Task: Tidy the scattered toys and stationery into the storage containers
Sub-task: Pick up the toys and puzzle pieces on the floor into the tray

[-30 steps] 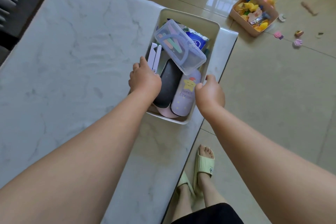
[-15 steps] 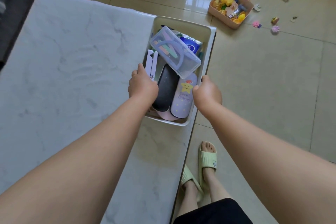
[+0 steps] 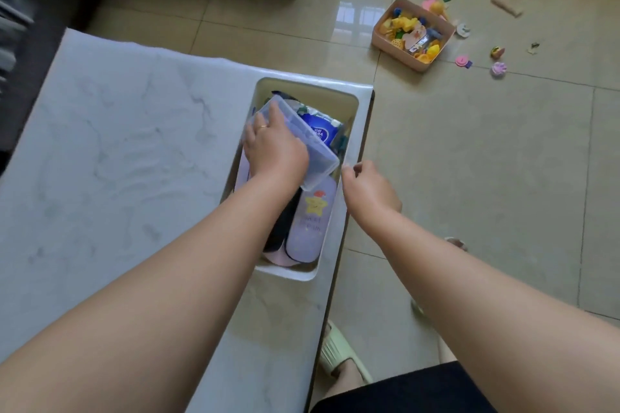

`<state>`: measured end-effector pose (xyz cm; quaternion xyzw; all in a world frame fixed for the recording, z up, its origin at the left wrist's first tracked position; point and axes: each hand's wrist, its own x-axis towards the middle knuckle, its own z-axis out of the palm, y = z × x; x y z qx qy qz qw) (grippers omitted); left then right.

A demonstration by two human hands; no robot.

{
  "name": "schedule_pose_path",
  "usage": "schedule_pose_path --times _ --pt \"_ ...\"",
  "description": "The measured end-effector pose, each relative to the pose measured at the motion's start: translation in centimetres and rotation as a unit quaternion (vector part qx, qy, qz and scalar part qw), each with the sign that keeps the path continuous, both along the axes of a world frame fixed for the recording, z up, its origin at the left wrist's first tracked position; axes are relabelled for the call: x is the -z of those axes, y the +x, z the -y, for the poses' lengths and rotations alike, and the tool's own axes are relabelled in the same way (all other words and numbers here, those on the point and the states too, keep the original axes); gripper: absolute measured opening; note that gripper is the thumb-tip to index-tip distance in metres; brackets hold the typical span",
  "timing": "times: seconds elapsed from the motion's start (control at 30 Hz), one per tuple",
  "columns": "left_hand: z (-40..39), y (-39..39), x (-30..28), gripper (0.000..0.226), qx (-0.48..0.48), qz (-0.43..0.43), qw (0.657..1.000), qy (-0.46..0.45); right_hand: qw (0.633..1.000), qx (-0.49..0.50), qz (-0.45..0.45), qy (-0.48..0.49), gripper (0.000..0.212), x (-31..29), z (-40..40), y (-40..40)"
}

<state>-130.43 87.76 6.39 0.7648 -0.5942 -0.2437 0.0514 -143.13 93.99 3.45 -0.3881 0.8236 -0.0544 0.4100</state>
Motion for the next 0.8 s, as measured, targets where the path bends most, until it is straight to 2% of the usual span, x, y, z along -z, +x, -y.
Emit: schedule_pose_path --times 0.2,0.3,0.33,0.43,0.63,0.8 --pt "5.2 -14.6 -0.3 0.072 0.107 0.01 0.994 -0.001 0.999 0.025 -0.01 -0.027 0.048 0.0 7.4 -12.7" --pt "7.4 -22.2 0.8 0.075 0.121 0.008 0.992 0.046 0.999 0.012 -0.008 -0.042 0.047 0.0 10.2 -20.9" --pt "9.1 -27.1 1.2 0.075 0.127 0.001 0.99 0.054 0.999 0.016 -0.007 -0.05 0.048 -0.2 11.8 -26.0" --pt "11.5 -32.8 1.9 0.073 0.137 0.01 0.988 0.074 0.999 0.008 -0.01 -0.047 0.05 -0.1 13.5 -32.9" --pt "16.9 -42.1 2.2 0.074 0.173 0.008 0.98 0.098 0.999 0.021 -0.019 -0.042 0.052 0.6 18.1 -42.0" --pt "24.0 -46.2 2.8 0.067 0.223 0.055 0.969 0.094 0.998 -0.004 -0.021 -0.056 0.055 1.3 25.5 -45.4"
